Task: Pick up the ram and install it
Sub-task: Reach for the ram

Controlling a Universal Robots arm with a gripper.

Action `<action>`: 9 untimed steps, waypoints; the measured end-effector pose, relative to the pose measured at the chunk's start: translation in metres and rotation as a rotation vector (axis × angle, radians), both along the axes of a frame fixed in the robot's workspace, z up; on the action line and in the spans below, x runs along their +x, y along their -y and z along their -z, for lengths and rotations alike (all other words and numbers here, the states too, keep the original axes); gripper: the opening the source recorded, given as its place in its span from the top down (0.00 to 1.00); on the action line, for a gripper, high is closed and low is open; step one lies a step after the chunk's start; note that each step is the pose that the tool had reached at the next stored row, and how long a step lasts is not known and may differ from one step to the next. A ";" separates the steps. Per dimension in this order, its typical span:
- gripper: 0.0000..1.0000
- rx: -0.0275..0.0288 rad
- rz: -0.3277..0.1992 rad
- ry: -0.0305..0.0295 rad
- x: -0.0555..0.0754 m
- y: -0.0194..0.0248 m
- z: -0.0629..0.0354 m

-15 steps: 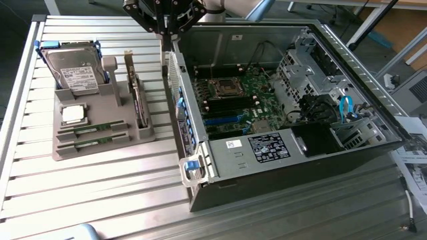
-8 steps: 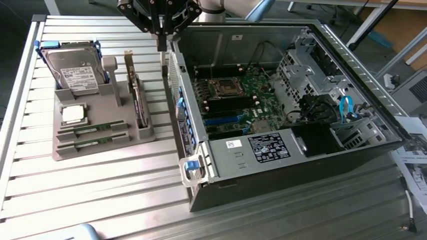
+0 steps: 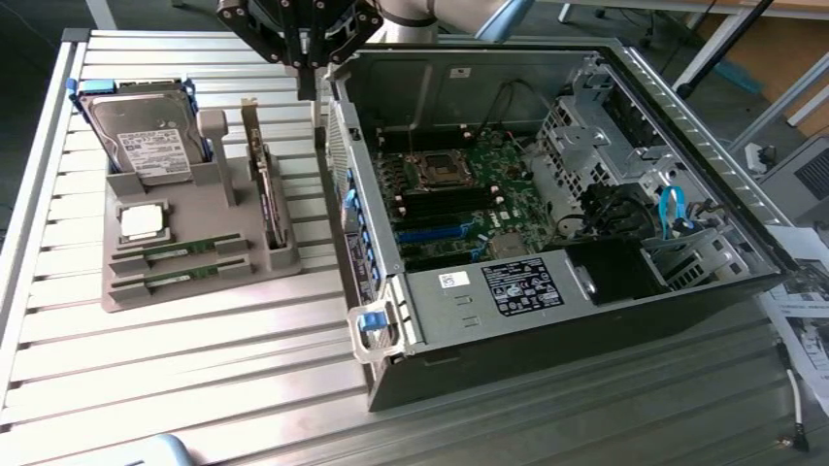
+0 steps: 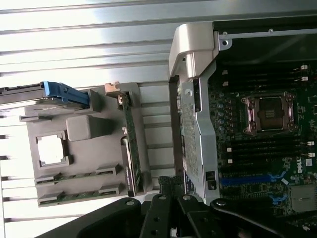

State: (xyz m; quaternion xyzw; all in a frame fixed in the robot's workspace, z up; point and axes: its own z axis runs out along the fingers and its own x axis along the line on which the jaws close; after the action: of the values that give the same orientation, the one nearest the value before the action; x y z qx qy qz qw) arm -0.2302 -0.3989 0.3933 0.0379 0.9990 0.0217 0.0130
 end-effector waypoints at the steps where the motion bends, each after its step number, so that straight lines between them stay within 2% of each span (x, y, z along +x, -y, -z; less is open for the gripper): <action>1: 0.90 0.0000 0.000 0.0000 -0.001 0.0000 0.0000; 9: 0.90 0.0001 0.000 0.0001 -0.010 0.0000 0.0000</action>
State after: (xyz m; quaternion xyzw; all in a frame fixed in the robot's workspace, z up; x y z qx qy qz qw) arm -0.2404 -0.3989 0.3933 0.0379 0.9990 0.0217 0.0131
